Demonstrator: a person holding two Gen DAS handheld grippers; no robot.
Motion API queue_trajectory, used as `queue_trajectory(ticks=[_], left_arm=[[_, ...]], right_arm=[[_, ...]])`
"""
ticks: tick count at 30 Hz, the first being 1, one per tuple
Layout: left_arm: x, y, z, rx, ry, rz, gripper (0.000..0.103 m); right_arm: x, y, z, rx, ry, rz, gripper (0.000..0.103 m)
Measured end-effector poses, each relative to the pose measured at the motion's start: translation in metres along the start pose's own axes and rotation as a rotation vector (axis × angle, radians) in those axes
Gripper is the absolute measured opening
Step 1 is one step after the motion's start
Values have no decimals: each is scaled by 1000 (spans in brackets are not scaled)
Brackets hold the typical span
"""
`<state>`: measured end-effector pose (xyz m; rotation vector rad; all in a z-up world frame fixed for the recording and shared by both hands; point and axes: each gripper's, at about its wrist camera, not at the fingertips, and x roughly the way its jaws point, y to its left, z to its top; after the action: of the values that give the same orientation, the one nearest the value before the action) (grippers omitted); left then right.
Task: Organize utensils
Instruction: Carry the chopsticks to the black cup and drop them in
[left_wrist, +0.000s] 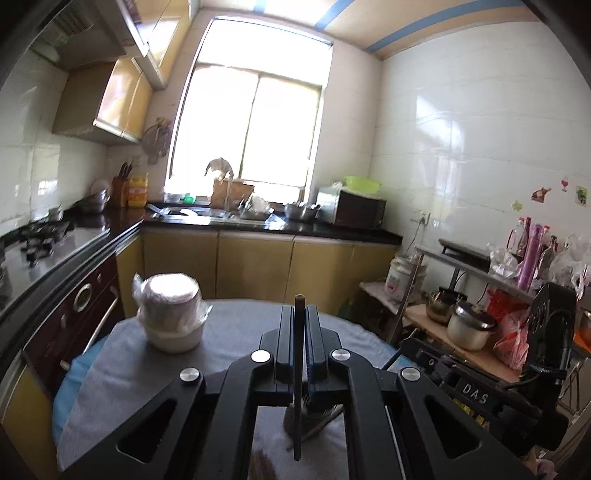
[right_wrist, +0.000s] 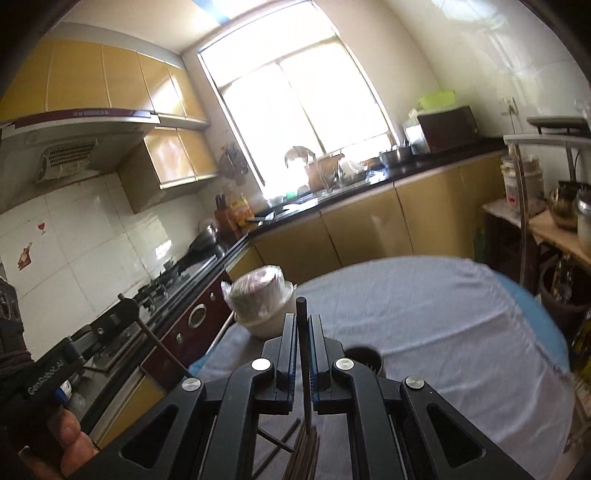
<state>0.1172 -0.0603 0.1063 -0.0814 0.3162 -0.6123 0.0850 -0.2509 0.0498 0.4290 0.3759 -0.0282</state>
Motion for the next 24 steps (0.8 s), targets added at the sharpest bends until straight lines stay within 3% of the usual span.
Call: queue_trajectory(ticks=[12, 19, 24], left_arm=[[46, -26, 45, 9, -96, -36, 6], [89, -24, 25, -7, -66, -27, 6], [122, -6, -4, -57, 30, -23, 6]], right_arm=[[20, 4, 66, -55, -81, -62, 6], [48, -12, 79, -48, -102, -108, 6], [68, -33, 63, -30, -45, -122, 6]])
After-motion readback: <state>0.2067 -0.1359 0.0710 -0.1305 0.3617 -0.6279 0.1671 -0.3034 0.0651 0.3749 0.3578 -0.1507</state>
